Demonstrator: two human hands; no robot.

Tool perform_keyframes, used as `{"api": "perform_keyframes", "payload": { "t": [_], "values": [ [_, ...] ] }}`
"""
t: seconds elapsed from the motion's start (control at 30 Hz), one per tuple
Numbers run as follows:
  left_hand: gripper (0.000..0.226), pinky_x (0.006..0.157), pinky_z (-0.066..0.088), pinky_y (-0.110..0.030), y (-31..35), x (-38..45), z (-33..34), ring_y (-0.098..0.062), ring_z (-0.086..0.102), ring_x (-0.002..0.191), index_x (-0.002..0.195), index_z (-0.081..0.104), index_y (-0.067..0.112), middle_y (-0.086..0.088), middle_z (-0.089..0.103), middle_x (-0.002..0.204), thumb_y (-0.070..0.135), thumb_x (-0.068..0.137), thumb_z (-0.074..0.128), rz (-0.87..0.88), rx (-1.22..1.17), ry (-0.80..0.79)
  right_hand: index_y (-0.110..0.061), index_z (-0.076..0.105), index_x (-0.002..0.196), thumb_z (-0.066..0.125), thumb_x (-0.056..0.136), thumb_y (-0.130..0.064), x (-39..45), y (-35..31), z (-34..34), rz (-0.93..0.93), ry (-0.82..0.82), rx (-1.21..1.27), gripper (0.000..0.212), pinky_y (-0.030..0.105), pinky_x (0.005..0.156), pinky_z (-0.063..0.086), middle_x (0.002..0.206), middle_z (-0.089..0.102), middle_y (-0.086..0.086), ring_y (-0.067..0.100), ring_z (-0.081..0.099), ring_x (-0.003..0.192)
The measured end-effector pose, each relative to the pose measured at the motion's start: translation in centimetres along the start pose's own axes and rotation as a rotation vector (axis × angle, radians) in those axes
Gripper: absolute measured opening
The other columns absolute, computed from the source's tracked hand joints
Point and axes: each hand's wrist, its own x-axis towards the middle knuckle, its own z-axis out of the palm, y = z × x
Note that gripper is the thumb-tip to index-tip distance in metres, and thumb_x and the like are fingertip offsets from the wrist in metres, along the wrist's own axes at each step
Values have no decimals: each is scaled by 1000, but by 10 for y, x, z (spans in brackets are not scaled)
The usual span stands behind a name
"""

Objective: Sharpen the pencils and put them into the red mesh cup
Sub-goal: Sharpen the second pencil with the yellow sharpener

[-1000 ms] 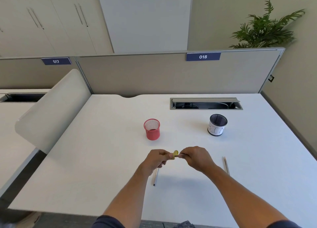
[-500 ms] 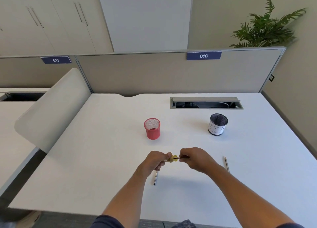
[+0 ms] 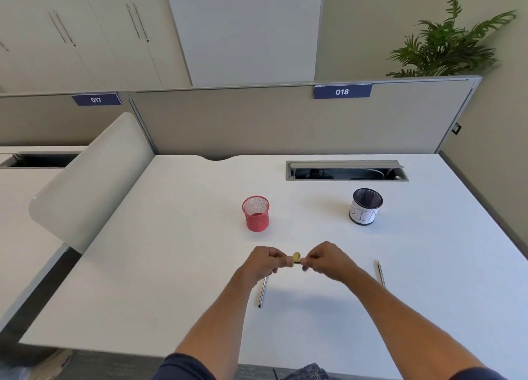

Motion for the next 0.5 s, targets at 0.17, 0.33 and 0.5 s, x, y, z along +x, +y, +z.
{"api": "perform_keyframes", "payload": {
  "t": [0.17,0.33,0.5],
  "values": [
    [21,51,38,-12,-13,-3,4,-2,49,51,97,83,12,9,62,58,22,79,87,13,25,-71,-10,82,83,68,88,-29,-1,-5,-15,194,-368,166,24,22,45,18,52,43,-2,12,25,44],
    [24,55,40,-12,-12,-4,5,1,53,58,102,83,10,11,70,68,12,78,86,59,37,-75,-12,82,85,66,93,-37,1,1,-12,244,-438,257,31,23,47,15,55,42,-2,12,22,47],
    [13,50,40,-13,-5,-4,-1,0,53,52,91,83,13,10,65,61,19,80,85,75,63,-68,-14,71,100,73,85,-42,1,8,-7,131,-391,295,32,23,48,25,67,70,3,13,34,47]
  ]
}}
